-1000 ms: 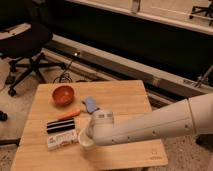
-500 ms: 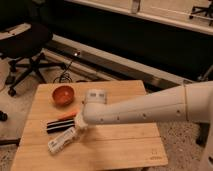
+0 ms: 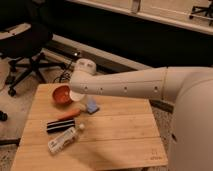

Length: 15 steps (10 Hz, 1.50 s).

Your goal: Place the ceramic cup in the ceramic bowl

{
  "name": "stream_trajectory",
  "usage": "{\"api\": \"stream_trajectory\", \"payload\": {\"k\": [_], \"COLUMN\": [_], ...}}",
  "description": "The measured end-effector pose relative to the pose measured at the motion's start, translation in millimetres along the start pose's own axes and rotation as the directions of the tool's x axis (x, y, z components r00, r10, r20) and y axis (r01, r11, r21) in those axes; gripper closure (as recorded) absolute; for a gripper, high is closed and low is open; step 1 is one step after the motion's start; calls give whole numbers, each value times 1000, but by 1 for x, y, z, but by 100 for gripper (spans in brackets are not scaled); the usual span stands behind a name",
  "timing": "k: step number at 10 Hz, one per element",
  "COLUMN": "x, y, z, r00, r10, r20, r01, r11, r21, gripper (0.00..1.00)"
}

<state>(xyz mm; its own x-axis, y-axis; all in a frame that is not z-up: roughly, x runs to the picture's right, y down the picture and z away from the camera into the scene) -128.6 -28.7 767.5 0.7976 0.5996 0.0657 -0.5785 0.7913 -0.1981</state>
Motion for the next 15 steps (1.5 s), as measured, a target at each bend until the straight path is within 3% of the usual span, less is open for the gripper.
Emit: {"api": "stream_trajectory", "payload": {"k": [3,7,10,13,15], "x": [-50,-110,-126,-123,-115], "y": [-19,-7,9,34,49], "z": [26,53,65,81,92], "r00": [994,983,980,980,980], "r10": [83,117,127,134,139], "r20": [65,139,155,149,142], "r01": [-81,-104,-104,-102,-104], "r11": [996,990,983,974,967], "r21": [-28,-96,-148,-204,-232], "gripper": [100,98,74,44,38]}}
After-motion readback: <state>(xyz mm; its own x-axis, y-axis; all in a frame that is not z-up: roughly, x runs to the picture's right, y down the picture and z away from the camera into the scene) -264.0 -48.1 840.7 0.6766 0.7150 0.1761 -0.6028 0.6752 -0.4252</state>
